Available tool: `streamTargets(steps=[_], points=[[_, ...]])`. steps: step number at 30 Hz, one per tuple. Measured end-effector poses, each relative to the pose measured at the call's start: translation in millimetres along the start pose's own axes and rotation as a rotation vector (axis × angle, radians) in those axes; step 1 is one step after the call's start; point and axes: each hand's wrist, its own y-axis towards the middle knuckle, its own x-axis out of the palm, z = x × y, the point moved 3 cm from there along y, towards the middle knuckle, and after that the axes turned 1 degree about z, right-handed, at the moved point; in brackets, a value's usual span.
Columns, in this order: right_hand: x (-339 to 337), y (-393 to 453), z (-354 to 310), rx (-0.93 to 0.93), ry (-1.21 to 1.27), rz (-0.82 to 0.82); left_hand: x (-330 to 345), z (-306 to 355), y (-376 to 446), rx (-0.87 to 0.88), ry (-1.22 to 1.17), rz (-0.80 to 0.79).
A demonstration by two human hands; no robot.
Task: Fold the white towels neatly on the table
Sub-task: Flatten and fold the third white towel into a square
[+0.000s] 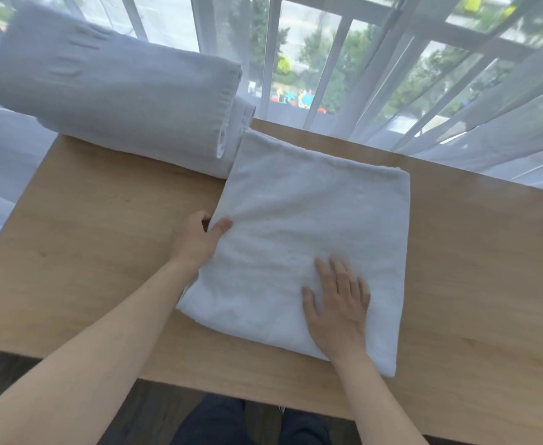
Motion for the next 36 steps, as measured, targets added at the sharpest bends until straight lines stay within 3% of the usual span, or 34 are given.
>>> streamTargets(steps=[3, 7, 12, 15, 17, 19, 24, 27, 31, 36], points=[[5.5, -4.5, 3.8, -0.039, -0.001, -0.052, -1.4, -4.3, -10.4, -0.001, 0.018, -0.006], [9.1, -5.4, 1.9, -0.041, -0.028, -0.063, -7.7, -29.6, -31.5, -0.018, 0.250, -0.097], [2.9, 0.3, 7.5, -0.045, 0.000, -0.038, -9.1, -40.2, -41.5, -0.002, 0.116, -0.027], [-4.2, 8.3, 25.8, 0.054, -0.050, 0.024, -1.6, -41.7, -43.6, -0.039, 0.066, 0.032], [-6.0, 14.3, 36.6, 0.134, -0.069, 0.041, -1.1, -33.3, -48.6, 0.075, 0.112, 0.176], [-1.9, 16.1, 40.1, 0.170, -0.086, 0.021, 7.5, -17.8, -54.7, 0.348, 0.265, 0.266], [7.9, 16.4, 37.6, 0.177, -0.126, 0.021, 86.8, 34.3, -72.3, 0.763, 0.412, -0.076], [7.7, 17.2, 39.4, 0.185, -0.099, 0.071, 135.0, 52.2, -66.3, 0.903, 0.605, -0.251], [7.9, 20.7, 39.9, 0.188, -0.079, 0.154, 154.3, 73.6, -13.4, 0.922, 0.850, -0.251], [12.3, 22.2, 43.5, 0.168, -0.093, 0.227, 150.6, 101.9, 52.4, 0.832, 0.909, -0.185]])
